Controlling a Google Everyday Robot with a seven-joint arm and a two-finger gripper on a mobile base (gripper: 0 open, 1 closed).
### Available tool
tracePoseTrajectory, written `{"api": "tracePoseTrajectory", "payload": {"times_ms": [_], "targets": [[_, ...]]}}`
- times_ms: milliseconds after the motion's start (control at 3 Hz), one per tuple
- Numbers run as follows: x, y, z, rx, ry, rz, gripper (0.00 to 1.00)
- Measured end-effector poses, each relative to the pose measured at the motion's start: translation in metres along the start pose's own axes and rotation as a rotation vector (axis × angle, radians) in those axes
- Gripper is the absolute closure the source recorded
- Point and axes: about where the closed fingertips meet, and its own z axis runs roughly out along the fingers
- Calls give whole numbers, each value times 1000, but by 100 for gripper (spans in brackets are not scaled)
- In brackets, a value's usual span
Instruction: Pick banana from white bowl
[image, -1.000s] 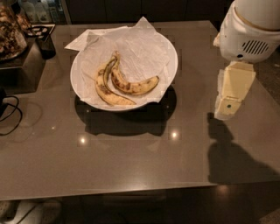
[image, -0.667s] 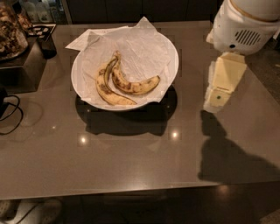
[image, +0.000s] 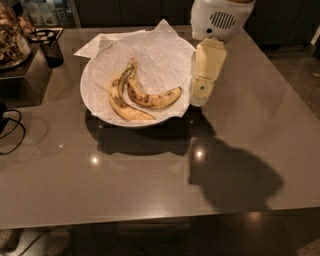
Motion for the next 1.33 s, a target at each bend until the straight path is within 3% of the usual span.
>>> {"api": "tracePoseTrajectory", "payload": {"times_ms": [333, 667, 1000, 1333], "targets": [[-11, -6, 0, 25, -24, -11, 0], [-22, -13, 2, 27, -54, 17, 0], [-40, -20, 12, 14, -41, 24, 0], [-53, -26, 21, 11, -35, 19, 18]]}}
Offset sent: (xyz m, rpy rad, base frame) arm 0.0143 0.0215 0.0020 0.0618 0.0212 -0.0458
